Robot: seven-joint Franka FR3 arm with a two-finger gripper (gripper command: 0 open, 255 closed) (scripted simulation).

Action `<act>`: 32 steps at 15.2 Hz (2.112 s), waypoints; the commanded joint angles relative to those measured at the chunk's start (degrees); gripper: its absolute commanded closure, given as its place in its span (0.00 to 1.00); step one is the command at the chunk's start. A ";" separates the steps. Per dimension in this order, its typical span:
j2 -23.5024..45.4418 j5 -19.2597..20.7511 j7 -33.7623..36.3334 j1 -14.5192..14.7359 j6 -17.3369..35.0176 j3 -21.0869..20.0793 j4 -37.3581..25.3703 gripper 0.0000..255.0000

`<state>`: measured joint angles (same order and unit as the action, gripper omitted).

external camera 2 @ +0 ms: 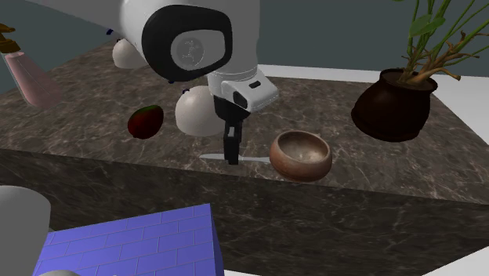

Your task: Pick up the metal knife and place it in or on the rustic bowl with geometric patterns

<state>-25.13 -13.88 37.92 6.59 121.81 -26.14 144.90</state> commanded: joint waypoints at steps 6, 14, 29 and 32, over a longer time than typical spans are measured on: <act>9.78 2.77 8.00 -1.02 8.50 -6.12 -1.95 0.00; 13.23 4.14 9.18 -1.55 13.56 -7.22 -0.10 0.00; 13.23 4.15 9.18 -1.55 13.56 -7.22 -0.10 1.00; 11.35 3.34 8.51 -1.27 10.83 -6.67 -1.10 1.00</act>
<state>-13.04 -10.20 46.71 5.20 133.57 -33.03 144.04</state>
